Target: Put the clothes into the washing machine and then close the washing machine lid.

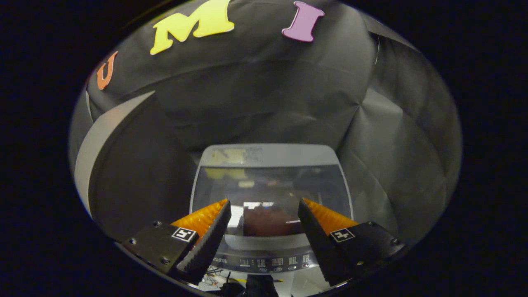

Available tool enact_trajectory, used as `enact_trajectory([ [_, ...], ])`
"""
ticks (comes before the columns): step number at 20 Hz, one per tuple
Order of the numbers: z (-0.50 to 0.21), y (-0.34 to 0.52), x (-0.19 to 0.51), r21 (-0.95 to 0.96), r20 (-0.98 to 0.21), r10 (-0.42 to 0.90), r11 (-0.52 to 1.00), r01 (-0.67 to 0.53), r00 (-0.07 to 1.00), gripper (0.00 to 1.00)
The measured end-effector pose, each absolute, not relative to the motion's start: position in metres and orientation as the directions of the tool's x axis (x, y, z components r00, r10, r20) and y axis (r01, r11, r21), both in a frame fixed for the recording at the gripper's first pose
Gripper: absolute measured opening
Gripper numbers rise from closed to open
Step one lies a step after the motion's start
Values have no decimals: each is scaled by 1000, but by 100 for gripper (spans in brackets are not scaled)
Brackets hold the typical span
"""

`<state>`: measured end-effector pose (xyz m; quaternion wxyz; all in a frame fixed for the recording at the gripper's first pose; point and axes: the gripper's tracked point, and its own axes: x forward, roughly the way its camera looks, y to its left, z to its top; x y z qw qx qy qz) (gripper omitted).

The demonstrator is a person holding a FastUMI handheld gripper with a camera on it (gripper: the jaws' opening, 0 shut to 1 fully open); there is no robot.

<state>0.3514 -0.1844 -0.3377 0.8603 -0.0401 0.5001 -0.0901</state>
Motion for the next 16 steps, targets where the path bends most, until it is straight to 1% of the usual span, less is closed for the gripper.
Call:
enact_trajectory([
  [4,-343,-187,336,-159,-865,-200,979,126,460,100],
  [8,-330,-197,323,-147,-859,-211,975,169,467,100],
  [11,-303,-196,316,-128,-831,-210,973,191,515,100],
  [16,-253,-165,289,-128,-762,-223,972,196,609,100],
])
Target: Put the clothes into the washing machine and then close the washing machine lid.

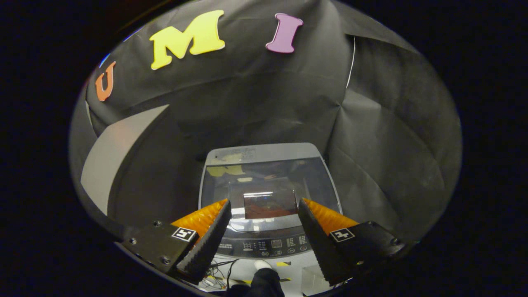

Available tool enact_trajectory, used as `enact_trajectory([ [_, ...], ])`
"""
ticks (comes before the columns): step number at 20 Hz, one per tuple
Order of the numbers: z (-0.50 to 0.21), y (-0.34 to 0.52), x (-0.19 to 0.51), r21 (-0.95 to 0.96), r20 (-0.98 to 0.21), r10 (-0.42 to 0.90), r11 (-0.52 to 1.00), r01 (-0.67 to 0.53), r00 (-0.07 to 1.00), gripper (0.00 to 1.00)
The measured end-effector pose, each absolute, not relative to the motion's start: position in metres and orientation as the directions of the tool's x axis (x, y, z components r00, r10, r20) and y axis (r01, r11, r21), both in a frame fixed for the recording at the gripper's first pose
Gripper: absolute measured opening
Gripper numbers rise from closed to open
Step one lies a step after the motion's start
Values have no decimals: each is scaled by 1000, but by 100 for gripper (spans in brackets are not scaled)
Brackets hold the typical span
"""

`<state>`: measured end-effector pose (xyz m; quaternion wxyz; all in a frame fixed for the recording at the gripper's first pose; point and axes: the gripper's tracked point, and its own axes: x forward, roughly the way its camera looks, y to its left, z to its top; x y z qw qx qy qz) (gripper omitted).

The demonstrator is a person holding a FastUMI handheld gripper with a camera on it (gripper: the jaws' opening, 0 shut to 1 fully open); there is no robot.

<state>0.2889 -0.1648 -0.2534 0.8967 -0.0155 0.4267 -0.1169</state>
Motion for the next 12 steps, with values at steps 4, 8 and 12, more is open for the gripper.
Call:
enact_trajectory([
  [4,-219,-134,246,-91,-683,-214,973,211,698,100],
  [8,-177,-115,188,-106,-568,-251,967,233,784,100],
  [12,-112,-94,131,-95,-429,-240,971,220,871,100],
])
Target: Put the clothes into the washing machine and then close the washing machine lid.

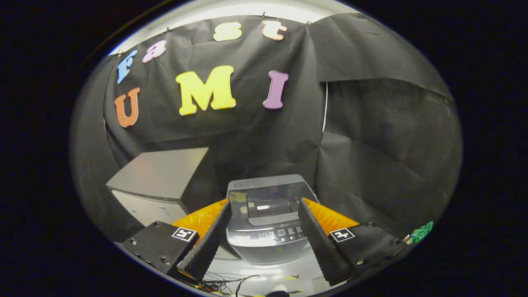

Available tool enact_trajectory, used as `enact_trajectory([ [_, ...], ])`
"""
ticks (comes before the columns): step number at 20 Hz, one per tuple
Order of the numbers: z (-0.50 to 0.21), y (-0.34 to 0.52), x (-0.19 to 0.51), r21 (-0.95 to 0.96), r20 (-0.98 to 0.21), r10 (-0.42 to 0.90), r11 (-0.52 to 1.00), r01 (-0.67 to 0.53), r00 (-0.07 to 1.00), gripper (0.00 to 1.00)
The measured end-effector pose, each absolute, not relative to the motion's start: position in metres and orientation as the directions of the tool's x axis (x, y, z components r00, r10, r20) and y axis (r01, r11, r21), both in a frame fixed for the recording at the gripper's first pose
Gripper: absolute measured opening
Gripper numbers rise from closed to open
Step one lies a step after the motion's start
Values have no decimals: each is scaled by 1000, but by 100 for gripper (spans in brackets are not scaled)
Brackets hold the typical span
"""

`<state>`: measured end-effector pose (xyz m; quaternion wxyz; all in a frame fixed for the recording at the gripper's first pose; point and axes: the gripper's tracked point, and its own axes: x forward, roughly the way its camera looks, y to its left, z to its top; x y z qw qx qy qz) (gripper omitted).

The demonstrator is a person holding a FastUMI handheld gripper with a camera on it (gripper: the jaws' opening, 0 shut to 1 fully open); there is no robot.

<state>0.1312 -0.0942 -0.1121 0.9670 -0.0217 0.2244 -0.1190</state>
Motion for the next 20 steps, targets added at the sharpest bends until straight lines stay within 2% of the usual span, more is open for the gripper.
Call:
enact_trajectory([
  [5,-54,-83,85,-115,-289,-193,979,166,938,100],
  [10,-6,-95,13,-92,-223,-128,990,110,966,100],
  [14,31,-116,-74,-108,-159,-90,991,73,983,100],
  [20,41,-140,-161,-127,-130,-69,990,52,989,100],
])
